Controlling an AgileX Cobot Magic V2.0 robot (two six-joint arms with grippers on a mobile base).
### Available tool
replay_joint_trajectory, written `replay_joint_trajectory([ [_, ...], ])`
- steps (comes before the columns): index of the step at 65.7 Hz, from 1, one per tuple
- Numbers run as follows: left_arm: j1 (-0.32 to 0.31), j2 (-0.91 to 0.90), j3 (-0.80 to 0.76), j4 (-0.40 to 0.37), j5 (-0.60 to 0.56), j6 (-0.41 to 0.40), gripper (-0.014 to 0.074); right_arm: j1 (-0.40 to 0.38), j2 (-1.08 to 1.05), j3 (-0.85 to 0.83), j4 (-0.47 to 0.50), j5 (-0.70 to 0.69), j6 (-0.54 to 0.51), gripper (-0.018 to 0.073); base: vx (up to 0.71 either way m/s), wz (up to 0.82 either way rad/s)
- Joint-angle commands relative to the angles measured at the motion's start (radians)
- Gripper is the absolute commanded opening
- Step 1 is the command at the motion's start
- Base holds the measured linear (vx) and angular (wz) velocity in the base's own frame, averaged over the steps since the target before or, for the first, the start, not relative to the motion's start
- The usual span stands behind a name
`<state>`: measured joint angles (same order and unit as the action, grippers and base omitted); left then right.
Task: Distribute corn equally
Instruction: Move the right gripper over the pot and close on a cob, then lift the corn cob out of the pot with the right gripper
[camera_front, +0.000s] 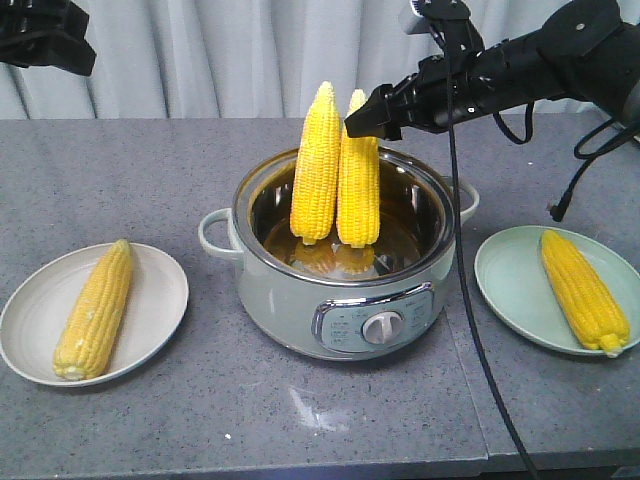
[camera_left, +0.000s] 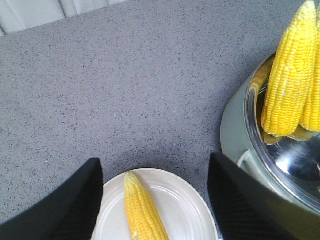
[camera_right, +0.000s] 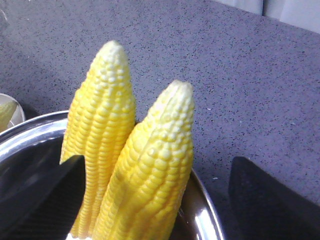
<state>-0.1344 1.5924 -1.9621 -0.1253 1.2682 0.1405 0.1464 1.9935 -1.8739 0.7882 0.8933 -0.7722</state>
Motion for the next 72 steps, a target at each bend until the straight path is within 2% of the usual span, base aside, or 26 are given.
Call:
replay_joint_trajectory([
  [1, -0.005, -0.035, -0.026, -0.017, -0.025, -0.002, 0.0447, -0.002, -0.047, -0.027, 0.066, -0.043, 0.001, 0.0624, 0.0, 0.0],
  [17, -0.005, -0.035, -0.026, -0.017, -0.025, -0.002, 0.0447, -0.002, -0.013, -0.027, 0.109, -0.068, -0.001, 0.0617, 0.0, 0.0],
  [29, -0.005, -0.035, -0.026, -0.017, -0.025, -0.002, 0.0447, -0.002, -0.005, -0.027, 0.183, -0.071, -0.052, 0.0601, 0.0, 0.0],
  [43, -0.005, -0.035, -0.026, -0.017, -0.025, -0.002, 0.0447, -0.002, 0.006, -0.027, 0.193, -0.063, -0.059, 0.0548, 0.0, 0.0],
  [55, -0.005, -0.035, -0.026, -0.017, -0.025, -0.002, 0.0447, -0.002, 0.007, -0.027, 0.193, -0.052, -0.059, 0.0461, 0.0, 0.0],
  [72, -0.005, -0.035, -0.026, -0.017, -0.025, -0.002, 0.0447, -0.002, 0.011, -0.027, 0.192, -0.039, -0.058, 0.0276, 0.0, 0.0],
])
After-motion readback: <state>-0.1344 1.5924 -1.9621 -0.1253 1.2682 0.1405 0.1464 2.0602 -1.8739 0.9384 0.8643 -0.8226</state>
